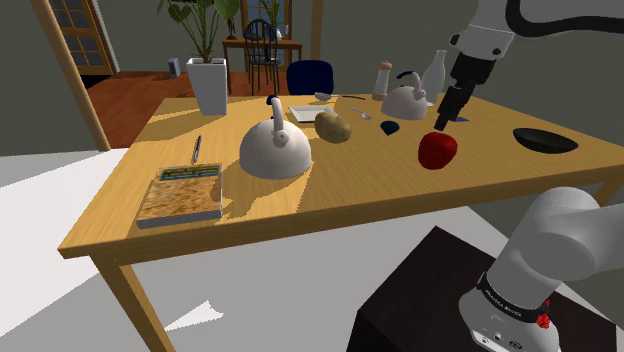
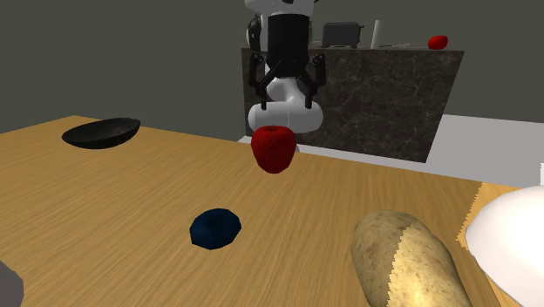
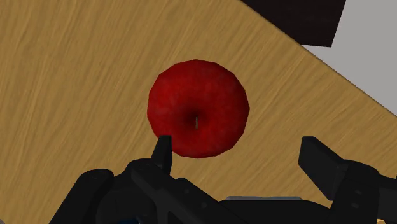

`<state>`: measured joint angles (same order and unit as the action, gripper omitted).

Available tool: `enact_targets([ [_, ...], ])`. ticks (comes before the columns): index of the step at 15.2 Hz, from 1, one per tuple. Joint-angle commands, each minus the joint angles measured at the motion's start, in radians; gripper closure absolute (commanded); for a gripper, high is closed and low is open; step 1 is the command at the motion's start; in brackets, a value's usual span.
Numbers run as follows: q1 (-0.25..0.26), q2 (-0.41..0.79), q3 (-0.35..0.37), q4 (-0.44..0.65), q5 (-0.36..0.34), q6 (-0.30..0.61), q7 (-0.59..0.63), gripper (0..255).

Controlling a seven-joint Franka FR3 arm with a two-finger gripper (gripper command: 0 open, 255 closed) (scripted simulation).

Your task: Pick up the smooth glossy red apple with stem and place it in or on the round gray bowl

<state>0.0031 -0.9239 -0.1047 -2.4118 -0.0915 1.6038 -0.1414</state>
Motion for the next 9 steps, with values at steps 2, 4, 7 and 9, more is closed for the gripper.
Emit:
enact_targets([
  [2, 0.010, -0.049, -0.036, 0.006, -0.062, 0.008, -0.105, 0],
  [4, 0.009, -0.054, -0.039, -0.024, -0.065, 0.033, -0.104, 0],
  [7, 0.007, -0.060, -0.045, -0.067, -0.071, 0.070, -0.103, 0],
  [9, 0.005, -0.064, -0.050, -0.104, -0.075, 0.103, -0.102, 0],
])
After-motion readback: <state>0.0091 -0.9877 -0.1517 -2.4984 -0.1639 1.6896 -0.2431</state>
